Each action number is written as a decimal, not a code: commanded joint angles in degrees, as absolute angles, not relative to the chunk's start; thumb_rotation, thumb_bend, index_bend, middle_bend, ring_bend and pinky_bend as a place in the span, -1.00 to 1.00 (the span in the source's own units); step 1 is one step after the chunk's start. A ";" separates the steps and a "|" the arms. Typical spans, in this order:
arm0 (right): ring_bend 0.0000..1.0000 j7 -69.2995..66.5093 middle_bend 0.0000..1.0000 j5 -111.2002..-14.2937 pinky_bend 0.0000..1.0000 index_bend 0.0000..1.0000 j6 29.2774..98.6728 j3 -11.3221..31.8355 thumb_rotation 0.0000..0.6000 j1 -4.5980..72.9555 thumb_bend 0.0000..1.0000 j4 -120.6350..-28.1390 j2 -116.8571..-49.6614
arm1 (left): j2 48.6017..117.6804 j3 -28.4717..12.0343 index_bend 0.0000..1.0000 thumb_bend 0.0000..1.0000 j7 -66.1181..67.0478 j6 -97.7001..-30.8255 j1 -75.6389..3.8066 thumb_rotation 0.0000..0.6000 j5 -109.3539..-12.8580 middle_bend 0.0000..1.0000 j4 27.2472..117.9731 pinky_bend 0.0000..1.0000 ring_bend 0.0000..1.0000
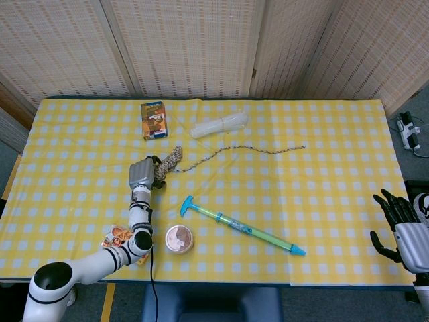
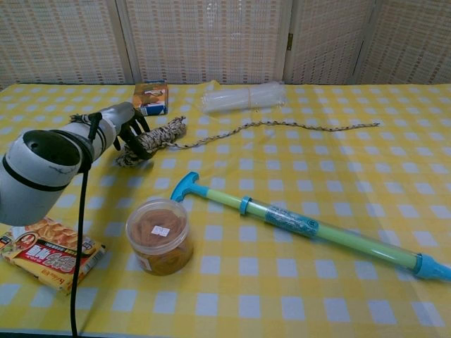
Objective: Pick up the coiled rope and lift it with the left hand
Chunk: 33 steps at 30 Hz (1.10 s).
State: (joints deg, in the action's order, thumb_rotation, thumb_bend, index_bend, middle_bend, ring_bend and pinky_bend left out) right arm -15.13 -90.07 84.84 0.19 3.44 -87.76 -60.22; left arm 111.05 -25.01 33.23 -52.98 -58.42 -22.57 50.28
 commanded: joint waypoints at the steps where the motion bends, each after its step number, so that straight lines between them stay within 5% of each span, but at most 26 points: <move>1: -0.93 -15.12 -1.00 -89.96 -1.00 -1.00 84.82 0.23 1.00 3.40 -0.03 -87.80 -60.21 | 111.49 -25.30 -0.29 -0.47 33.54 -52.67 -58.41 1.00 -22.78 -0.37 49.63 -0.11 -0.28; 7: -0.92 -15.00 -1.00 -89.80 -1.00 -1.00 84.68 0.28 1.00 3.37 -0.03 -87.87 -60.21 | 112.06 -25.95 -0.18 -0.43 31.89 -52.29 -57.97 1.00 -24.73 -0.28 48.41 -0.04 -0.19; 19: -0.92 -14.63 -1.00 -89.97 -1.00 -1.00 84.68 0.33 1.00 3.38 -0.03 -88.16 -60.17 | 111.99 -25.35 0.07 0.06 27.47 -50.87 -56.11 1.00 -30.80 0.00 47.53 0.17 0.04; 33: -0.93 -14.68 -1.00 -90.90 -1.00 -1.00 85.40 0.38 1.00 3.39 -0.03 -88.54 -60.12 | 105.66 -19.84 0.22 0.33 15.04 -45.70 -50.21 1.00 -45.44 0.19 53.08 0.40 0.22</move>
State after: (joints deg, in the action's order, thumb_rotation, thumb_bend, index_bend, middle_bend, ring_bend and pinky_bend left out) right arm -14.69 -90.90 85.38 0.37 3.37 -88.52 -60.14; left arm 107.28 -20.98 17.82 -46.65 -51.54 -42.60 51.59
